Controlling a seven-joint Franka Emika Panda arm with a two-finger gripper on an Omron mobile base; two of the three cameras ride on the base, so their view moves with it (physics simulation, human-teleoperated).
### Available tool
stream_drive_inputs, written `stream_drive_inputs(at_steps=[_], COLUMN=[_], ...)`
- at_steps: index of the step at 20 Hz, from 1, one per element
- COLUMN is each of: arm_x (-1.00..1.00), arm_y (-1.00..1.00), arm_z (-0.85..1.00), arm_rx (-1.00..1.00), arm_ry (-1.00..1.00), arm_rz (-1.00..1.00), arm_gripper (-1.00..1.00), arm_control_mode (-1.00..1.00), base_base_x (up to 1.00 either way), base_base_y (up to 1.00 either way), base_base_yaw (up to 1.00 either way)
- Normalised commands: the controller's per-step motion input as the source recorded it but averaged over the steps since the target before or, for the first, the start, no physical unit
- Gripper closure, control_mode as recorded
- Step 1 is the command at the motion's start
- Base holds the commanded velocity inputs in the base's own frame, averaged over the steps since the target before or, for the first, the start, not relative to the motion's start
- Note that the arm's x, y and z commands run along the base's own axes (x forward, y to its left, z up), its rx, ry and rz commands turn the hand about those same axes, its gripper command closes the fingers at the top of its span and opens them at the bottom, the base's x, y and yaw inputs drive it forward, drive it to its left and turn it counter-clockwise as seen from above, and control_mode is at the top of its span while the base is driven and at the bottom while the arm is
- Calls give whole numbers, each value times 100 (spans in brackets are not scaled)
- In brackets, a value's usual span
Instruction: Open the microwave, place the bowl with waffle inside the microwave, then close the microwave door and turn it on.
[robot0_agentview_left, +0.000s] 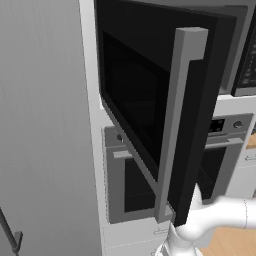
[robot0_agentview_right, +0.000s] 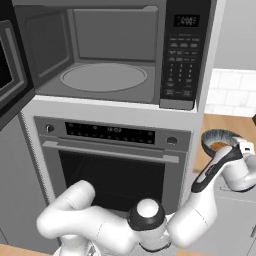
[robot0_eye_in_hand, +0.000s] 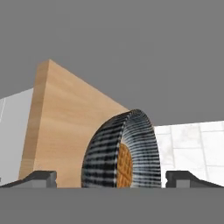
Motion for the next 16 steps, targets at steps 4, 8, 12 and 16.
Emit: stream_drive_inputs(at_steps=[4,8,12,16], arm_x=[1,11,44,49], arm_y=[0,6,7,0], arm_z=[-24,-28,-13,-8], arm_rx=[0,0,-1,-1], arm_ry=[1,0,0,0], arm_rz=[4,2,0,1], arm_gripper=[-100,-100,-100,-100], arm_control_mode=[-100,-100,-100,-100], base_base_x=[0,0,0,0], base_base_y=[0,0,0,0], base_base_yaw=[0,0,0,0])
